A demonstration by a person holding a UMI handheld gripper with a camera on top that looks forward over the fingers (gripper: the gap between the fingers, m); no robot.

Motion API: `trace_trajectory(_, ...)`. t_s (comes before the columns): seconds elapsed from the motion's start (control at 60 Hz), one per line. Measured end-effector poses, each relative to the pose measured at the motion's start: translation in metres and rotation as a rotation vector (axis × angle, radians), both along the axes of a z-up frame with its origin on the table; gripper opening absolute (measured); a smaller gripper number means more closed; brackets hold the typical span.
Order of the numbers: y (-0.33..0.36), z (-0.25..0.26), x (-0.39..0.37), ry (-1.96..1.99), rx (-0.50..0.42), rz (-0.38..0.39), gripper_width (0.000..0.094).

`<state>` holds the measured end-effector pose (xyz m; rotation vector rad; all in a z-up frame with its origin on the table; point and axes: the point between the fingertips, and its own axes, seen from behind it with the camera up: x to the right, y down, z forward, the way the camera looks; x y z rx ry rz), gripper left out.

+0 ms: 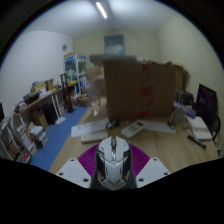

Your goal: Arrange mouse

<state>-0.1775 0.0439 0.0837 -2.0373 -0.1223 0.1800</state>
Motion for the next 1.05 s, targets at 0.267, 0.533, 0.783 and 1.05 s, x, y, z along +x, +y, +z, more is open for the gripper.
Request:
trace_trajectory(0.267,0.009,-0.095,0.016,-0.089,-0.156,-0.064,0.0442)
trace_trajectory(0.533,0.007,-0.092,0.022,-0.126,-0.147,-0.064,0.0856)
trace_trajectory(0.783,-0.052,-0.060,0.023,0.003,-0.123,0.064,0.0844)
trace_trajectory(1.05,-0.150,-0.019,0.050,0.120,-0.060,0.235,0.0843)
